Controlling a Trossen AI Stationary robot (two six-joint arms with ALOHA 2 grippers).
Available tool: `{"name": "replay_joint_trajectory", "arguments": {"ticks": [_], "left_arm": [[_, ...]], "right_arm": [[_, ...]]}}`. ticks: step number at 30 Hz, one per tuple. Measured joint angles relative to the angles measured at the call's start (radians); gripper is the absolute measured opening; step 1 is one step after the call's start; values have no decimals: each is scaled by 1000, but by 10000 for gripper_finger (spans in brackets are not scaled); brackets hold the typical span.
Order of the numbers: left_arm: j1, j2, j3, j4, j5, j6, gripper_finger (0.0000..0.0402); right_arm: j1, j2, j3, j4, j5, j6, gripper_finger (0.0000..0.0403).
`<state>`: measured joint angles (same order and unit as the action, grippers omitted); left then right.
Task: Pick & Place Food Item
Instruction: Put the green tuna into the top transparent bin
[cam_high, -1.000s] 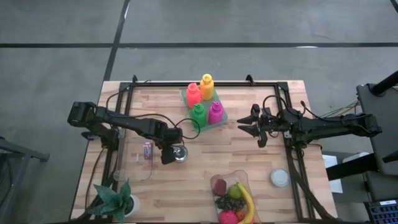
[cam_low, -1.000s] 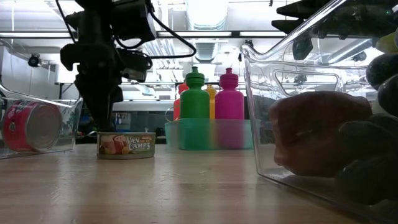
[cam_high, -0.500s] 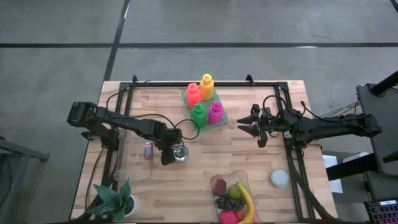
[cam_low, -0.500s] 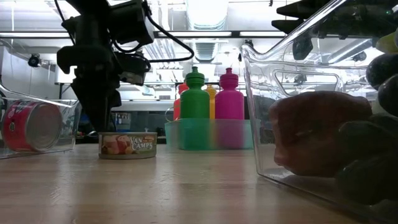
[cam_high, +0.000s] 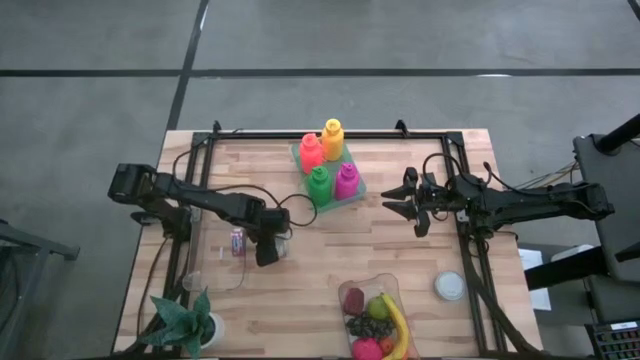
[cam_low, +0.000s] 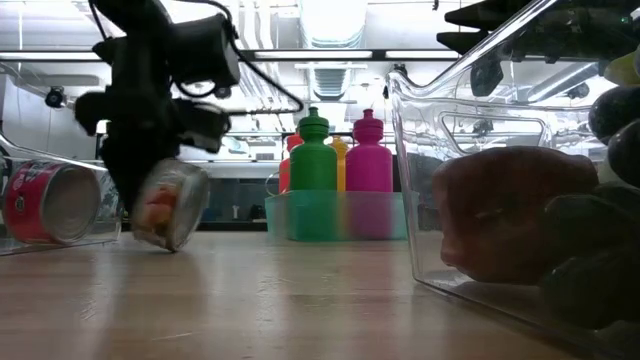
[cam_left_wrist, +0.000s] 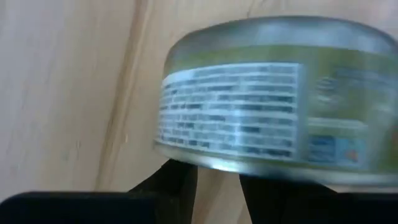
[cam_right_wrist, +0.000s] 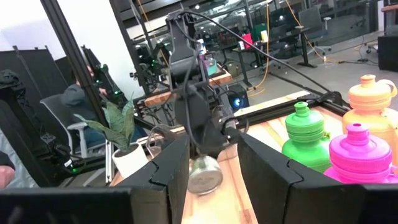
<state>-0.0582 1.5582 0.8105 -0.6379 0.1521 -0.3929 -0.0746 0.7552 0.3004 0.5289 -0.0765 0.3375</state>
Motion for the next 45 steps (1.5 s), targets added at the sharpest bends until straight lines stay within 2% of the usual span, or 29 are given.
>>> {"name": "replay_joint_trajectory", "arguments": {"ticks": [18,22,32,37,42,45], "left_arm": [[1,-6,-7,9,43,-27,117],[1,-18,49,-71,47,-30,117],[23,-85,251,-270,-27,-38,117],[65,-103,344,-294,-3,-217,117],[92,-106,428,-388,-2,-688,117],[93,-106,461,-464,-3,-893,117]], "right_arm": [[0,0,0,0,0,0,134],[0,0,0,0,0,0,134],[0,0,0,0,0,0,134],[0,0,0,0,0,0,134],[0,0,0,0,0,0,134],[0,0,0,0,0,0,134]]}}
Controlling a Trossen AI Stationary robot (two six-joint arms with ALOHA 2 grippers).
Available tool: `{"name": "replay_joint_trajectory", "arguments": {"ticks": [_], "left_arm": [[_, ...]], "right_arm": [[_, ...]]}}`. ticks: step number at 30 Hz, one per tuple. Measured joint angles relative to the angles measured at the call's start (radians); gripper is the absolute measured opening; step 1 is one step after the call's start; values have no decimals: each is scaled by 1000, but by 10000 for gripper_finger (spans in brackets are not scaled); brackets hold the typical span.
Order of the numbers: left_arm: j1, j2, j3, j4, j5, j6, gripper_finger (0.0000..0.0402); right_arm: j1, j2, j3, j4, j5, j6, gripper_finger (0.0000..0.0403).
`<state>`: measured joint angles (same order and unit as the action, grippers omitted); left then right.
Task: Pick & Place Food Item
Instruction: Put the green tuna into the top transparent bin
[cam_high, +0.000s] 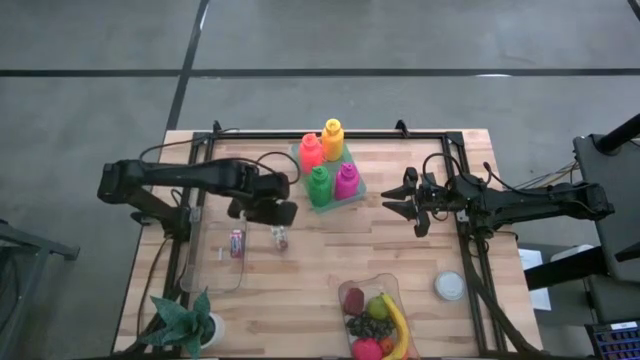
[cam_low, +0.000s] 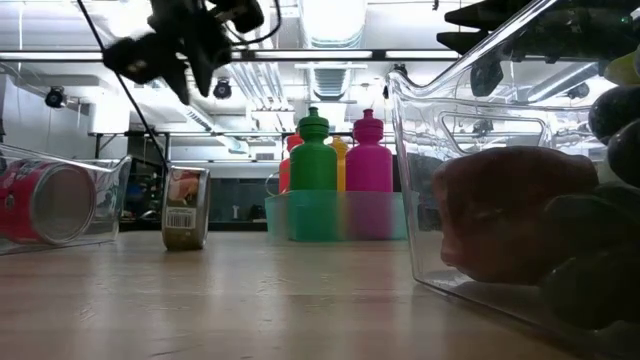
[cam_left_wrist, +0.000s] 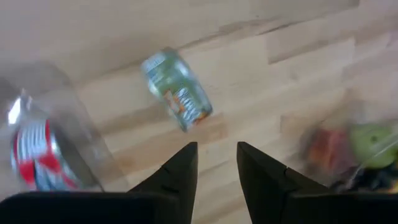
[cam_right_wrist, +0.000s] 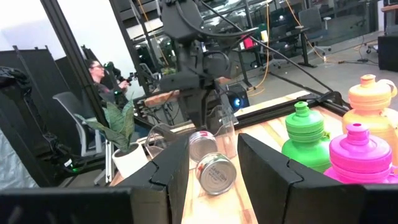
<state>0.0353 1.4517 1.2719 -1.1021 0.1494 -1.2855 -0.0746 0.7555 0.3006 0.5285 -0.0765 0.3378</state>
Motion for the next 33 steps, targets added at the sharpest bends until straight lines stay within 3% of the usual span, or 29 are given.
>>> {"name": "replay_joint_trajectory", "arguments": {"ticks": [5,14,18,33], "left_arm": [[-2,0,16,-11,7,-130,137],[-8,10,16,14,9,-266,262],[-15,25,11,17,9,-339,299],[-14,182,-17,82,99,-392,310]], "right_arm": [[0,0,0,0,0,0,134],[0,0,0,0,0,0,134],[0,0,0,0,0,0,134],[0,0,0,0,0,0,134]]}}
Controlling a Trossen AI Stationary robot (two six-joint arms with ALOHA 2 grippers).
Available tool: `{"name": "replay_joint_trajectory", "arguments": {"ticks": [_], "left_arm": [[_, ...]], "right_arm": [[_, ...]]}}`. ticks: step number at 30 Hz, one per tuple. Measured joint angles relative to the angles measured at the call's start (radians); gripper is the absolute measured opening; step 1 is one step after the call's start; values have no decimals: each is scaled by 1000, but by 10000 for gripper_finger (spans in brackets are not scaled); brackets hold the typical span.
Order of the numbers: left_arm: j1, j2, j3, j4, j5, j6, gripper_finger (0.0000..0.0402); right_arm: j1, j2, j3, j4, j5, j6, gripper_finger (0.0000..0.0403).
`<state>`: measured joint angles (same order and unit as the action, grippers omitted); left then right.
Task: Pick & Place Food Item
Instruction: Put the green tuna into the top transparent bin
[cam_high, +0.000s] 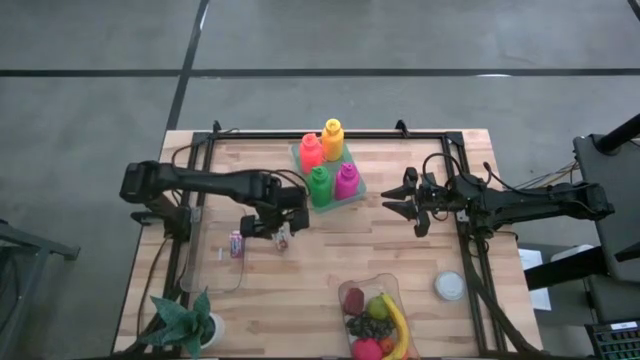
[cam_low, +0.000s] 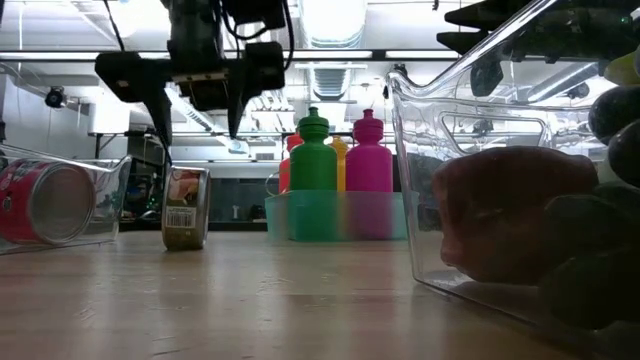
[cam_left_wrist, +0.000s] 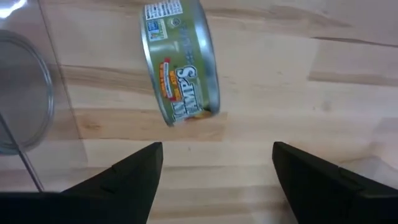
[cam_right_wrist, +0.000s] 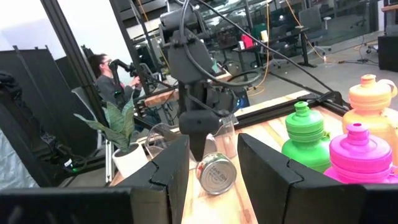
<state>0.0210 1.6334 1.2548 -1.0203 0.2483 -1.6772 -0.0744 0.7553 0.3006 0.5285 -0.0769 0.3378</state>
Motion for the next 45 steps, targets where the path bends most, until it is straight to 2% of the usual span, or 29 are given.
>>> {"name": "replay_joint_trajectory", "arguments": {"ticks": [8,14,18,23,29,37,45], "left_arm": [[2,47,-52,20,0,-56,311],[8,66,-162,215,2,-70,311],[8,67,-237,340,65,-122,306],[8,67,-263,369,93,-131,257],[8,66,-262,366,96,-108,152],[9,66,-259,365,89,-82,147],[36,32,-183,315,73,108,147]], "right_arm": [[0,0,0,0,0,0,134],[0,0,0,0,0,0,134],[0,0,0,0,0,0,134],[0,0,0,0,0,0,134],[0,0,0,0,0,0,134],[0,0,0,0,0,0,134],[0,0,0,0,0,0,134]]}}
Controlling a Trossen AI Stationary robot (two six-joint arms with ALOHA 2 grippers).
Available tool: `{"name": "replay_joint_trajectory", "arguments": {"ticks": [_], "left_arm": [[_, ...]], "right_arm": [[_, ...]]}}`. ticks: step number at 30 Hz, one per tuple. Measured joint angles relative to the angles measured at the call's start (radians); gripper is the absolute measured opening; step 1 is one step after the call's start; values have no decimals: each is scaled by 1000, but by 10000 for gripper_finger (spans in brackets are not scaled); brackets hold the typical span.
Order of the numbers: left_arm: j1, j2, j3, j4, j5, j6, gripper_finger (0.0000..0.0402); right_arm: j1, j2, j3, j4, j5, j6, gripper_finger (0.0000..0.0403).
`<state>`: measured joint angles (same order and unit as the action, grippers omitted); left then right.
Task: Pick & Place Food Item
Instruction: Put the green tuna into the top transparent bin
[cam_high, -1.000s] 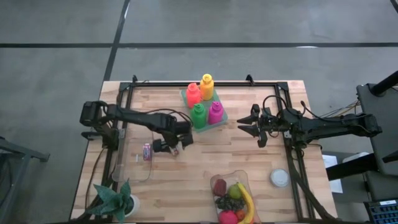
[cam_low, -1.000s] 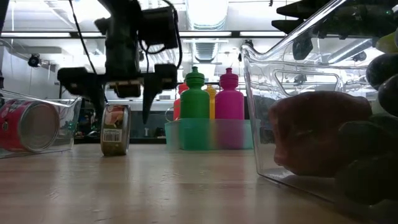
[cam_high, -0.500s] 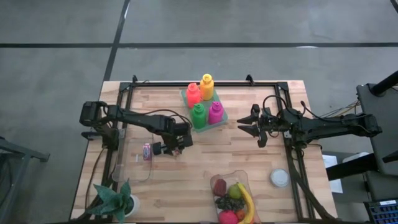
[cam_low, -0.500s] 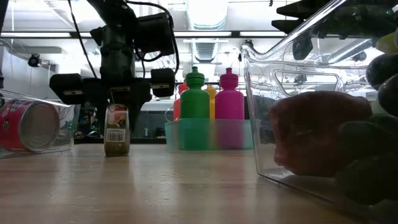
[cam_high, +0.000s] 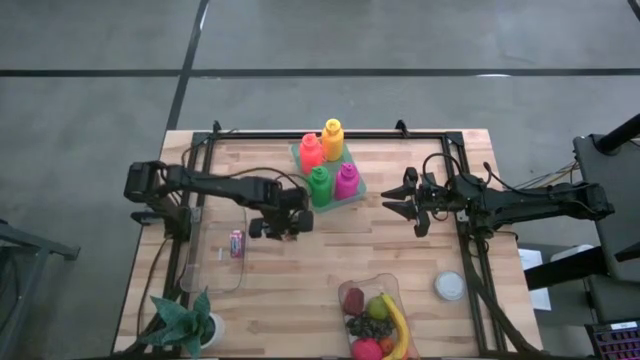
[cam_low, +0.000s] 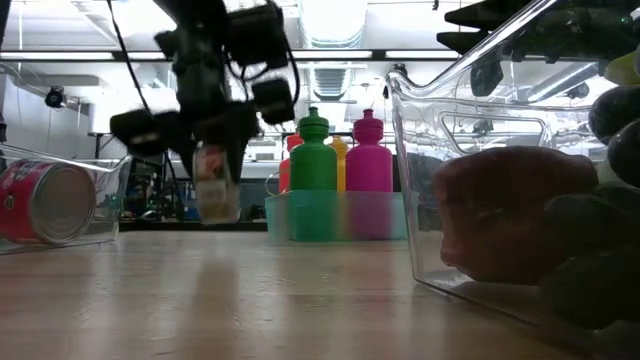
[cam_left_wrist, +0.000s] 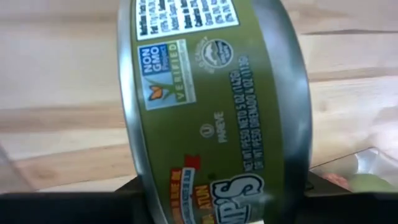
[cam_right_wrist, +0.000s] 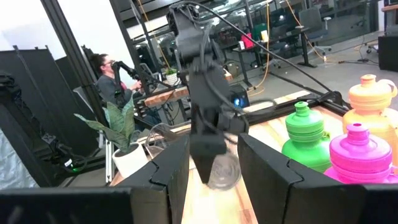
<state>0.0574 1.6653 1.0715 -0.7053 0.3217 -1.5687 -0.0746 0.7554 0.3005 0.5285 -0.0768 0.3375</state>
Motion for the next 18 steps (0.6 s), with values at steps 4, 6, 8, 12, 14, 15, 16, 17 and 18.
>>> {"name": "replay_joint_trajectory", "arguments": {"ticks": [4,6,8,12,14,15,16,17,18], "left_arm": [[3,-31,102,-149,-95,112,147],[3,-44,173,-249,-136,172,147],[2,-48,245,-365,-175,212,147],[-3,-50,384,-618,-214,208,147],[-4,-57,431,-744,-211,161,147],[-4,-63,445,-799,-209,139,147],[-8,-75,453,-841,-210,117,147],[-12,-92,453,-865,-212,95,147],[-19,-111,451,-870,-216,75,147]], "right_arm": [[0,0,0,0,0,0,134],[0,0,0,0,0,0,134],[0,0,0,0,0,0,134],[0,0,0,0,0,0,134],[0,0,0,0,0,0,134],[0,0,0,0,0,0,134],[0,0,0,0,0,0,134],[0,0,0,0,0,0,134],[0,0,0,0,0,0,134]]}}
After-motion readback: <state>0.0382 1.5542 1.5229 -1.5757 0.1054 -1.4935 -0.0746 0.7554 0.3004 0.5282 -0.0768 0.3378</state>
